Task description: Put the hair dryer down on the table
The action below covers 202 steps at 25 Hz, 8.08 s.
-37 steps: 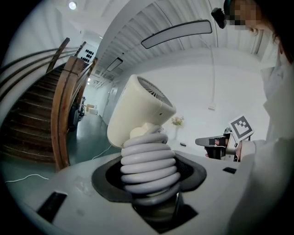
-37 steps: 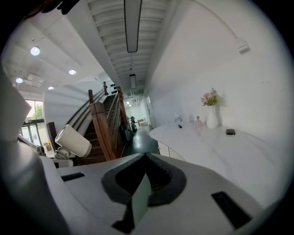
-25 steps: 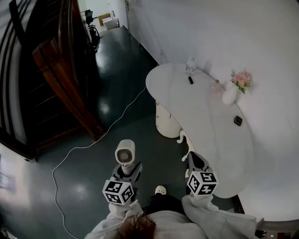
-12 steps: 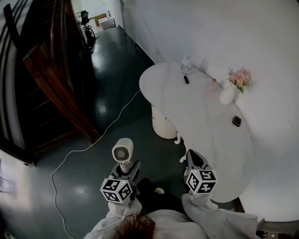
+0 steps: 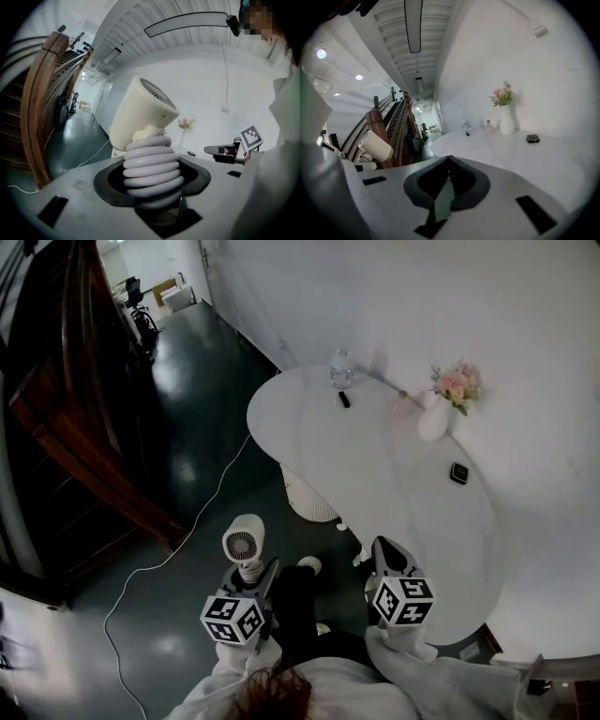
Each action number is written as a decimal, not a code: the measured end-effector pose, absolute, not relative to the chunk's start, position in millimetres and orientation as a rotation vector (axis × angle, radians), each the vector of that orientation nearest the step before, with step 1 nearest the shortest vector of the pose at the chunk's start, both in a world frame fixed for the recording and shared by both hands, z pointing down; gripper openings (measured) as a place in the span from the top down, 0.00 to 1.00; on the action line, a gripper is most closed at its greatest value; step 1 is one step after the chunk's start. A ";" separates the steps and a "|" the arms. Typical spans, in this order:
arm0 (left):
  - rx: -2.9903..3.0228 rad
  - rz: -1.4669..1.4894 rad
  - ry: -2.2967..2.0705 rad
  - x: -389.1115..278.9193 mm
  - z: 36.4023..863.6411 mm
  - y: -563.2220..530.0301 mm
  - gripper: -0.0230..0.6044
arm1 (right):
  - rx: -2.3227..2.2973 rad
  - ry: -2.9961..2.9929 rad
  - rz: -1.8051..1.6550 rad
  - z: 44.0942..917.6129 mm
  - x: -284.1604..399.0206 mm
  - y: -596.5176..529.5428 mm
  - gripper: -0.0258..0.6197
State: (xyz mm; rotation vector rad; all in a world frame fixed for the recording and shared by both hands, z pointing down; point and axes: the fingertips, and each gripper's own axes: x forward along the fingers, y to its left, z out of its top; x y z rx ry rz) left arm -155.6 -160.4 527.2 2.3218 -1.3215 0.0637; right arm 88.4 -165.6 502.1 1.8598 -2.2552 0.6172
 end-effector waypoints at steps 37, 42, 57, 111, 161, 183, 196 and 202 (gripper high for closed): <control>2.639 0.299 -0.542 9.3 515.3 -459.2 0.60 | 2.512 -1.654 0.775 498.9 206.8 -324.5 0.88; 2.669 0.338 -0.415 35.0 519.9 -467.5 0.60 | 2.615 -1.510 0.781 501.6 225.5 -308.5 0.88; 2.686 0.498 0.002 143.8 545.2 -449.2 0.60 | 2.804 -1.118 0.838 518.6 269.2 -240.6 0.88; 2.573 0.910 0.143 240.1 636.5 -420.0 0.60 | 2.824 -1.084 1.041 562.7 276.4 -220.4 0.88; 2.919 0.107 -0.298 138.0 421.5 -448.4 0.65 | 2.813 -1.620 0.311 405.0 281.2 -255.5 0.88; 3.053 -0.001 -0.217 150.1 418.7 -413.2 0.94 | 2.818 -1.535 0.138 400.0 274.0 -218.5 0.88; 3.052 0.043 -0.167 162.2 426.4 -403.5 0.94 | 2.806 -1.532 0.210 407.6 270.2 -221.6 0.88; 3.045 0.055 -0.165 163.5 428.8 -404.1 0.94 | 2.803 -1.511 0.209 407.7 270.3 -219.0 0.88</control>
